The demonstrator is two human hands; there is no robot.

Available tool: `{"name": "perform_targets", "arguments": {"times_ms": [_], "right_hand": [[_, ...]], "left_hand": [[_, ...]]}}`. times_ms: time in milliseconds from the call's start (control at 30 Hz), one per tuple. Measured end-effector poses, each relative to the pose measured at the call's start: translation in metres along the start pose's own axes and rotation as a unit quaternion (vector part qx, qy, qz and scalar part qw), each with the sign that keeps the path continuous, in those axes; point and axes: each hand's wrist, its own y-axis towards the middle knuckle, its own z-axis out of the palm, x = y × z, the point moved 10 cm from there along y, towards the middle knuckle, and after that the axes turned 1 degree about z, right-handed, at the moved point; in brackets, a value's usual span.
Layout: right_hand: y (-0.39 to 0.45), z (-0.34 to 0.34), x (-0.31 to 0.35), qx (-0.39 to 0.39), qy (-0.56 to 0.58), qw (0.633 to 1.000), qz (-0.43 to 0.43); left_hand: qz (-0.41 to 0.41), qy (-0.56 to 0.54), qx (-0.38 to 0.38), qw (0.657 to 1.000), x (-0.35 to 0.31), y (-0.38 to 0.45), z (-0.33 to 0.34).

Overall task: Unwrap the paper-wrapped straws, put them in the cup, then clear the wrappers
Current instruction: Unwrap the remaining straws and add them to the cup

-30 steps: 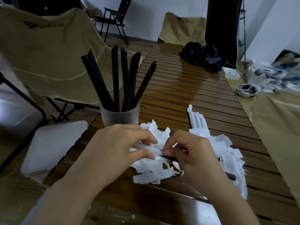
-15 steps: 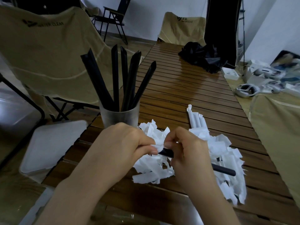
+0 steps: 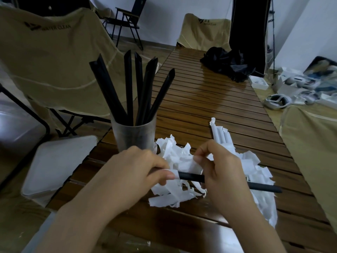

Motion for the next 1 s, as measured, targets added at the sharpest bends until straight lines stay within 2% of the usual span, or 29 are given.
{"name": "perform_targets", "arguments": {"times_ms": [67, 200, 333, 433, 500, 567, 633, 700, 800, 933, 1000], "right_hand": [[0.001, 0.0, -0.001, -0.007, -0.011, 1.0, 0.007], [0.002, -0.012, -0.011, -0.085, -0.021, 0.996, 0.035], [0.0, -0.027, -0.025, -0.14, -0.032, 0.988, 0.061], [0.002, -0.027, -0.025, -0.139, -0.03, 0.989, 0.047], [0.003, -0.02, -0.012, -0.12, -0.068, 0.99, -0.008], [0.004, -0.004, -0.004, -0.065, -0.098, 0.992, -0.043], [0.006, 0.005, -0.008, -0.023, -0.087, 0.995, -0.034], [0.006, 0.002, -0.01, -0.018, -0.058, 0.998, -0.025], [0.003, -0.006, 0.004, -0.013, -0.033, 0.997, -0.073], [-0.008, 0.013, 0.02, 0.117, -0.064, 0.984, -0.115], [-0.009, 0.016, 0.022, 0.123, -0.068, 0.982, -0.126]], "left_hand": [[0.001, 0.0, -0.011, 1.0, 0.0, -0.001, -0.004], [0.028, 0.016, -0.056, 0.998, -0.008, 0.001, -0.013], [-0.001, -0.006, -0.053, 0.999, -0.003, 0.001, -0.017], [-0.021, 0.006, -0.057, 0.998, 0.005, -0.003, -0.022], [-0.033, 0.016, -0.036, 0.999, 0.012, -0.003, -0.018], [-0.043, 0.02, -0.024, 0.999, 0.021, -0.003, -0.014], [-0.048, 0.024, -0.028, 0.998, 0.027, -0.004, -0.014], [-0.048, 0.021, -0.032, 0.998, 0.029, -0.004, -0.014], [-0.047, 0.014, -0.037, 0.998, 0.029, -0.002, -0.014], [-0.044, 0.007, -0.034, 0.998, 0.028, -0.001, -0.014], [-0.046, 0.002, -0.027, 0.999, 0.029, -0.001, -0.013]]}}
